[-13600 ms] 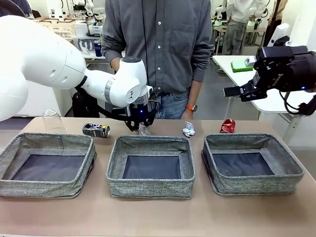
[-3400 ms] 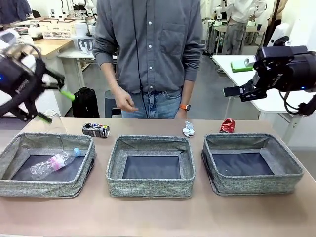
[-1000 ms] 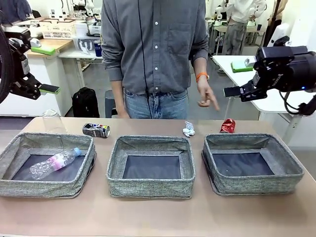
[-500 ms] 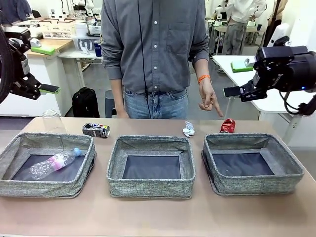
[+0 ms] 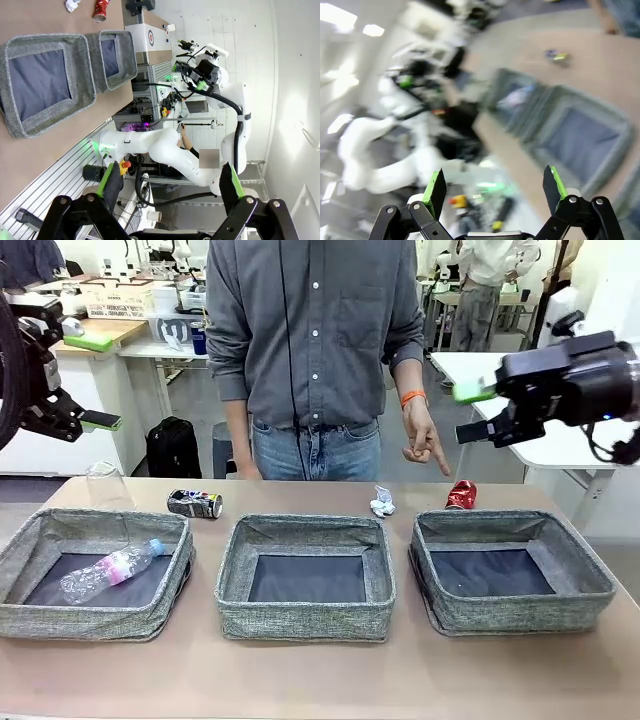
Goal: Sort the waste into the appropriate baskets.
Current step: Pick up the waste item pointed out by the person.
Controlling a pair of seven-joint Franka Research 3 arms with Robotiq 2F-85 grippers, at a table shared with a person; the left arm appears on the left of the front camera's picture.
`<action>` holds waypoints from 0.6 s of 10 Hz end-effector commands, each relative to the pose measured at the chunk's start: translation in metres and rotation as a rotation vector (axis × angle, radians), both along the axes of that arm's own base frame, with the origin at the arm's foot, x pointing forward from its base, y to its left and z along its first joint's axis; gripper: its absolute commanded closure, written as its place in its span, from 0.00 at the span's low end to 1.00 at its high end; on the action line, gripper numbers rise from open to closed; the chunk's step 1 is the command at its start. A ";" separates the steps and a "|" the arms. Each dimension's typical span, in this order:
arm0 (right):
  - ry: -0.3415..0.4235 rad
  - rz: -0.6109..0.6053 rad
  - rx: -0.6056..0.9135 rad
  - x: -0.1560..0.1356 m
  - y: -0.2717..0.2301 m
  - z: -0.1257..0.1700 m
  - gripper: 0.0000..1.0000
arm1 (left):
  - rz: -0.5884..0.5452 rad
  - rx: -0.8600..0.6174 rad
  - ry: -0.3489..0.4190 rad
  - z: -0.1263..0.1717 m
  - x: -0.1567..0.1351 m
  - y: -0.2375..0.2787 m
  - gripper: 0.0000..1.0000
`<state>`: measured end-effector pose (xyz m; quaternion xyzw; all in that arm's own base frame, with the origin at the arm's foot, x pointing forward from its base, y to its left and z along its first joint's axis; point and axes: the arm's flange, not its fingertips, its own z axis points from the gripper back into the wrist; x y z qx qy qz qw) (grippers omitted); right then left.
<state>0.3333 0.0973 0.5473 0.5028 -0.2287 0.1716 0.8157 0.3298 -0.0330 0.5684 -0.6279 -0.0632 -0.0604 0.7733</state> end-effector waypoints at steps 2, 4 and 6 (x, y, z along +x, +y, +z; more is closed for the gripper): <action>-0.029 -0.737 -1.283 0.028 0.020 0.007 0.00 | 0.000 0.004 0.011 0.004 -0.001 -0.001 0.00; 0.010 -0.841 -1.365 0.028 0.008 0.009 0.00 | 0.000 0.004 0.011 0.004 -0.001 -0.001 0.00; -0.263 -0.284 -0.574 0.028 0.009 0.016 0.00 | 0.000 0.004 0.011 0.004 -0.001 -0.001 0.00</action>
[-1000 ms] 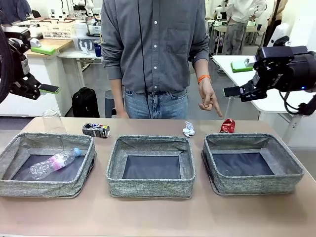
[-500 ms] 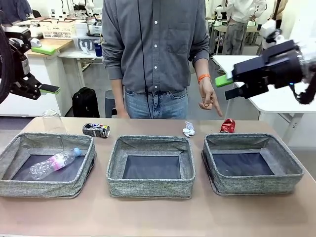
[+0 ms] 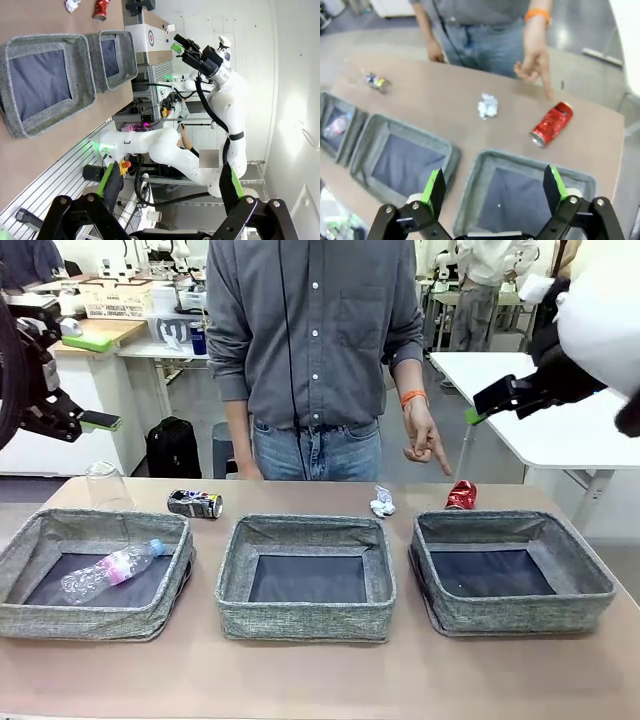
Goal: Sort the waste into the appropriate baskets.
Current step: Pick up the waste item pointed out by the person.
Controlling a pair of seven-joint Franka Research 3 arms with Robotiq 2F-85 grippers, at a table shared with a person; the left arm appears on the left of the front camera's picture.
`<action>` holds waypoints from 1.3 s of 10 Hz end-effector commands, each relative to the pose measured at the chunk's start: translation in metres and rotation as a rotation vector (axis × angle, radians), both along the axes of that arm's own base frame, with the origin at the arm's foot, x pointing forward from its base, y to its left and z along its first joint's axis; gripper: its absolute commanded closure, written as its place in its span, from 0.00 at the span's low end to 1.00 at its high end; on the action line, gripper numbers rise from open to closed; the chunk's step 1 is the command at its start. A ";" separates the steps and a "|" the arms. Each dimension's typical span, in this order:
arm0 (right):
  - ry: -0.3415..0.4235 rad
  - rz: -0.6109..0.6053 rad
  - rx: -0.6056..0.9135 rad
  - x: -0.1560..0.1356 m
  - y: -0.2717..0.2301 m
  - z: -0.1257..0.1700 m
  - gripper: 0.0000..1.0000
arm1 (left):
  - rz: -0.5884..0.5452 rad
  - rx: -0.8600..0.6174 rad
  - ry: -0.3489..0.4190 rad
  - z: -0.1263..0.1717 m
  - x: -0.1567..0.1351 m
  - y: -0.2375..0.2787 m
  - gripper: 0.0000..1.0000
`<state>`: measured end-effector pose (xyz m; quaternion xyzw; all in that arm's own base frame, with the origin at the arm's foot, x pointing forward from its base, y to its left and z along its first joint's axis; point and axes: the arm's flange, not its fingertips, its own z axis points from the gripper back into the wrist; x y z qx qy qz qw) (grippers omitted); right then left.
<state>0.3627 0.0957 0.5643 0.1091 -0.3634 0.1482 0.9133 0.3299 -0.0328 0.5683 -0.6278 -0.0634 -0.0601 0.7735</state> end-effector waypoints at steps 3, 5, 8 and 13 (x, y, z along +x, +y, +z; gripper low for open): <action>0.021 0.048 0.034 0.000 0.006 -0.001 0.00 | -0.001 0.004 0.010 0.004 -0.002 -0.001 0.00; 0.117 -0.131 -0.015 0.022 -0.003 -0.007 0.00 | -0.001 0.004 0.010 0.004 -0.002 -0.001 0.00; 0.332 -0.198 0.044 0.121 -0.039 -0.035 0.00 | -0.001 0.004 0.010 0.004 -0.002 -0.001 0.00; 0.443 -0.162 0.025 0.202 -0.062 -0.105 0.00 | -0.001 0.004 0.010 0.004 -0.002 -0.001 0.00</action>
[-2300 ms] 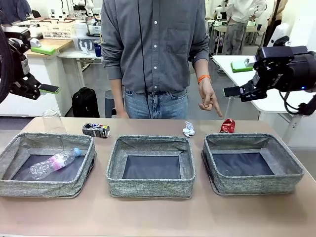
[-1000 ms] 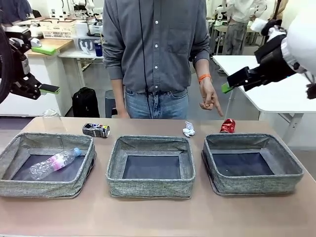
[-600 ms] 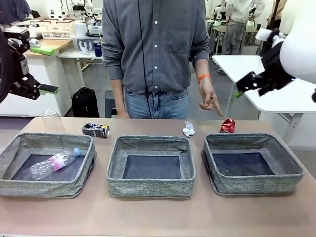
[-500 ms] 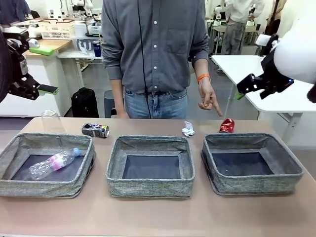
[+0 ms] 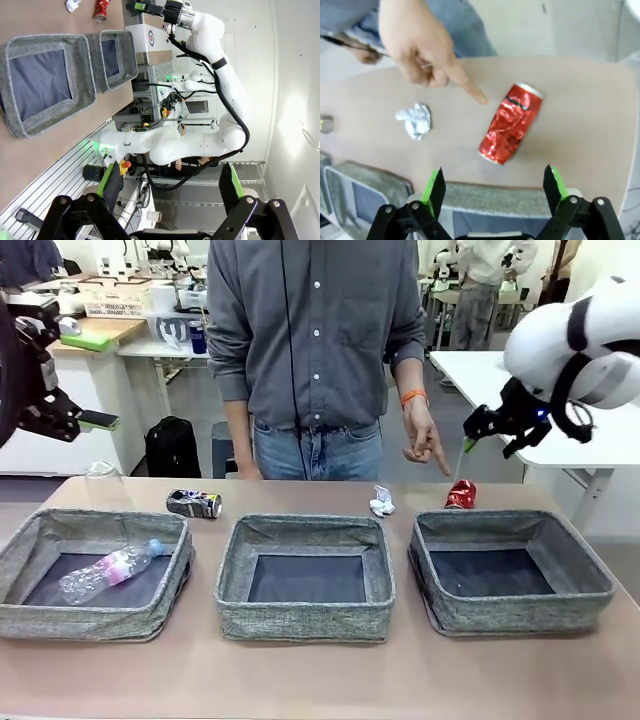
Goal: Sort the waste into the appropriate baskets.
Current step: Pick up the waste item pointed out by the person.
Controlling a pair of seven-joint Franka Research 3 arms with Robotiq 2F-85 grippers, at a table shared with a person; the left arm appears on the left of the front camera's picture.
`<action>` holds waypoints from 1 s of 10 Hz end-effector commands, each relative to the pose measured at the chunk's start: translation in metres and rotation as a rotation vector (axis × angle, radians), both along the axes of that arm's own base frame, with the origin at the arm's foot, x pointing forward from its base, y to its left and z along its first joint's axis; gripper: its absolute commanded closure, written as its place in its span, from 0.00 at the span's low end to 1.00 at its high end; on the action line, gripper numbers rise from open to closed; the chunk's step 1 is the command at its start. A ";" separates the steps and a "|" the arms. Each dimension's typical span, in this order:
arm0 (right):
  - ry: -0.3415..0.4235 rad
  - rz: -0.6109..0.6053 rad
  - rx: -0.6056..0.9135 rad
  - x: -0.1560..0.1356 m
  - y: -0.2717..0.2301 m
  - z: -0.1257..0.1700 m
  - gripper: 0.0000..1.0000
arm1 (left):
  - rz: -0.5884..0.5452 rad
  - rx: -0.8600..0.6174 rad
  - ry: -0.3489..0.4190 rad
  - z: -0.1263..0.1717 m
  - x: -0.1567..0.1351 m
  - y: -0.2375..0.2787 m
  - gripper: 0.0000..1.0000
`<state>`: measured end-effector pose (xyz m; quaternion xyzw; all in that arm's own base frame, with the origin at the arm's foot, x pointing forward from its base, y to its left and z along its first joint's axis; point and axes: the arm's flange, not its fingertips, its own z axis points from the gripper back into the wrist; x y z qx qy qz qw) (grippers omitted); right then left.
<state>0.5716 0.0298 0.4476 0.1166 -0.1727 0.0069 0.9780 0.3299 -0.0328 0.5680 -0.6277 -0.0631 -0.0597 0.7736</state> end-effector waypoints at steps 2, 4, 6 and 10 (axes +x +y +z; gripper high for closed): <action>-0.023 -0.024 0.004 -0.010 -0.005 0.010 0.00 | -0.001 0.004 0.009 0.005 -0.002 -0.001 0.00; 0.060 0.034 -0.008 0.010 0.000 -0.018 0.00 | -0.001 0.004 0.009 0.005 -0.002 -0.001 0.00; 0.048 -0.030 -0.069 0.036 -0.007 -0.045 0.00 | -0.001 0.004 0.009 0.005 -0.002 -0.001 0.00; 0.097 -0.038 -0.111 0.065 -0.011 -0.098 0.00 | -0.001 0.004 0.009 0.005 -0.002 -0.001 0.00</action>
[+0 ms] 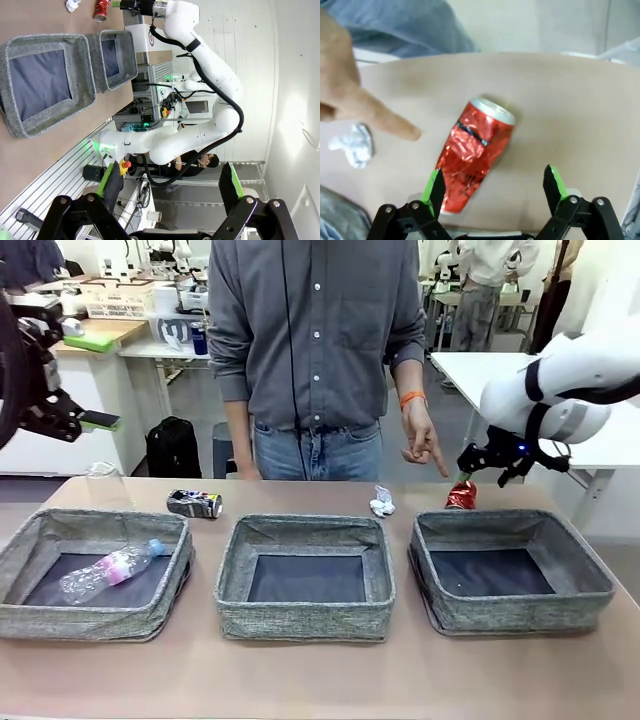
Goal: Sort the waste into the appropriate baskets.
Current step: Pick up the waste item pointed out by the person.
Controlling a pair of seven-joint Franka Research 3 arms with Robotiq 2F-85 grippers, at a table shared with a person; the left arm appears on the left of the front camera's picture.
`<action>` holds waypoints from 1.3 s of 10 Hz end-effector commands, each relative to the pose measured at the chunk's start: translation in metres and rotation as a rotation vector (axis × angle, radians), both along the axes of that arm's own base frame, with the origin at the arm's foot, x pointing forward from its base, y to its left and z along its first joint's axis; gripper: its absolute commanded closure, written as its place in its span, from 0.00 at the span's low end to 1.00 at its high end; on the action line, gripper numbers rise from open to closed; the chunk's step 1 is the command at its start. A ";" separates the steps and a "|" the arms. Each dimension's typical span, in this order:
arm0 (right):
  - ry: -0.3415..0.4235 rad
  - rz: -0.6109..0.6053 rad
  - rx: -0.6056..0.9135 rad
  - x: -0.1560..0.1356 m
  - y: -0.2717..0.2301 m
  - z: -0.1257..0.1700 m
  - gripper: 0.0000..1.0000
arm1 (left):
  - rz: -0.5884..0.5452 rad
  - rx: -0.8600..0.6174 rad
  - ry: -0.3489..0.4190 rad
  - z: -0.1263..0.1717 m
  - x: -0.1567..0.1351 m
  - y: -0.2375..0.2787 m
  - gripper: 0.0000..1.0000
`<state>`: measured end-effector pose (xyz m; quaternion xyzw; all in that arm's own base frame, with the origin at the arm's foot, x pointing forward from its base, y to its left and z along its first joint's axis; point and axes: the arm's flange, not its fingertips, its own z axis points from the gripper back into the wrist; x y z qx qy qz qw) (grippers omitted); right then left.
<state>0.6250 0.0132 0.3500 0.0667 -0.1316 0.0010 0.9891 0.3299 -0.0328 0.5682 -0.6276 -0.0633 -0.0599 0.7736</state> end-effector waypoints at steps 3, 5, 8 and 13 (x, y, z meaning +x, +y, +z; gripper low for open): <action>0.007 -0.026 0.010 0.018 0.006 -0.033 0.00 | -0.001 0.003 0.010 0.005 -0.002 -0.001 0.00; 0.017 -0.033 0.015 0.020 0.008 -0.044 0.00 | -0.001 0.003 0.010 0.005 -0.002 -0.001 0.00; 0.019 -0.039 0.006 0.020 0.009 -0.047 0.00 | -0.001 0.003 0.010 0.005 -0.002 -0.001 0.00; 0.040 -0.057 0.010 0.019 0.011 -0.052 0.00 | -0.001 0.003 0.010 0.005 -0.002 -0.001 0.00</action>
